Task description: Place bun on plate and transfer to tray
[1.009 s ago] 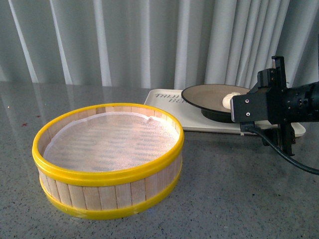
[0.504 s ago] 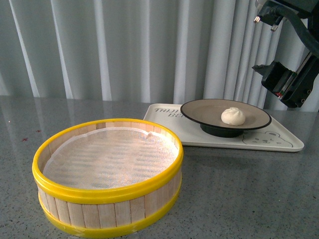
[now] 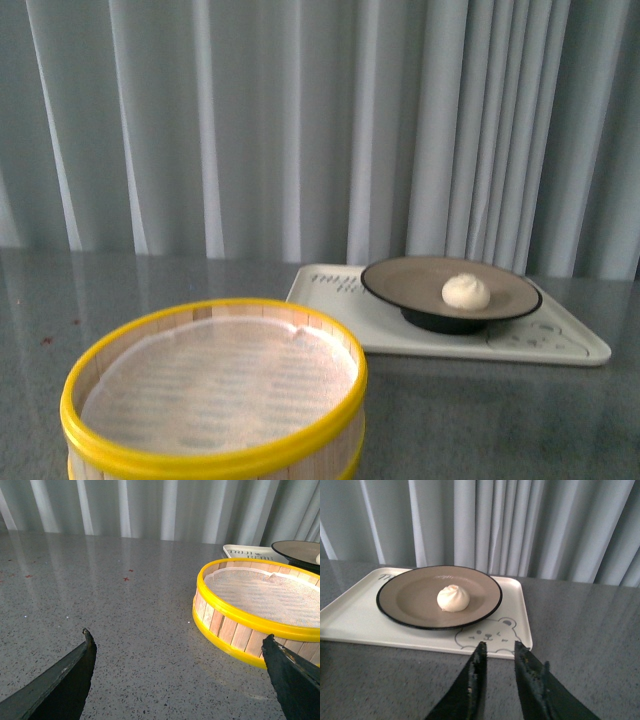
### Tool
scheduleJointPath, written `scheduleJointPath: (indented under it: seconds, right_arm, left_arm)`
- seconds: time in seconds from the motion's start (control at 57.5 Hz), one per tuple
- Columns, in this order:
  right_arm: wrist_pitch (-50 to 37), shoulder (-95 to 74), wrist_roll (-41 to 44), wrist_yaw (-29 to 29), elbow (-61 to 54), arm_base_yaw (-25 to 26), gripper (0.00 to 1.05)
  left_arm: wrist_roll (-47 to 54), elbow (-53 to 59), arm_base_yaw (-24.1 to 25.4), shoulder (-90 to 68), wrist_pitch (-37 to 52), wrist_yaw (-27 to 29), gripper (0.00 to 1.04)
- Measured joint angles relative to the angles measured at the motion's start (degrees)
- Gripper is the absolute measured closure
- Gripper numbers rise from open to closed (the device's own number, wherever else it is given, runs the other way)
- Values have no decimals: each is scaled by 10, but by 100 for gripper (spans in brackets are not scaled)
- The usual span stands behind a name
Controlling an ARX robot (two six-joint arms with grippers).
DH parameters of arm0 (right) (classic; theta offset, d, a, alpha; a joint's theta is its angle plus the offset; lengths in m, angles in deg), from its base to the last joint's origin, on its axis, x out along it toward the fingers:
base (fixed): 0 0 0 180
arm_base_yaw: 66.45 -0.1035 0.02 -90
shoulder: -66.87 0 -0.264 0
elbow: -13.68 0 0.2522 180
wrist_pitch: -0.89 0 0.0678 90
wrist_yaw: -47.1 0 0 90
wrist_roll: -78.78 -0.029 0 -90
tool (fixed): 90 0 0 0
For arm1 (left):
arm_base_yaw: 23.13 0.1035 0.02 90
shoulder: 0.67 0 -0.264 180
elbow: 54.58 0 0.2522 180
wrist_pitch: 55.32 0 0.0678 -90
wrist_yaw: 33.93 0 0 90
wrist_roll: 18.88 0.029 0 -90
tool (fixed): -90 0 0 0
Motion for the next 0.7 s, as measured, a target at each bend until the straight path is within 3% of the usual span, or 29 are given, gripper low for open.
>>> scheduleJointPath:
  seconds: [0.07, 0.261, 0.296, 0.383, 0.696]
  right_arm:
    - [-5, 23, -5, 7, -31, 6, 103]
    - [-6, 92, -10, 21, -99, 22, 103]
    - [-2, 110, -11, 51, -113, 40, 103]
    - [9, 147, -12, 55, -139, 59, 103]
    - [64, 250, -12, 57, -188, 60, 103]
  left_arm:
    - [0, 0, 0, 0, 0, 0, 7]
    - [0, 0, 0, 0, 0, 0, 7]
    - [0, 0, 0, 0, 0, 0, 7]
    - [0, 0, 0, 0, 0, 0, 7]
    - [0, 0, 0, 0, 0, 0, 7]
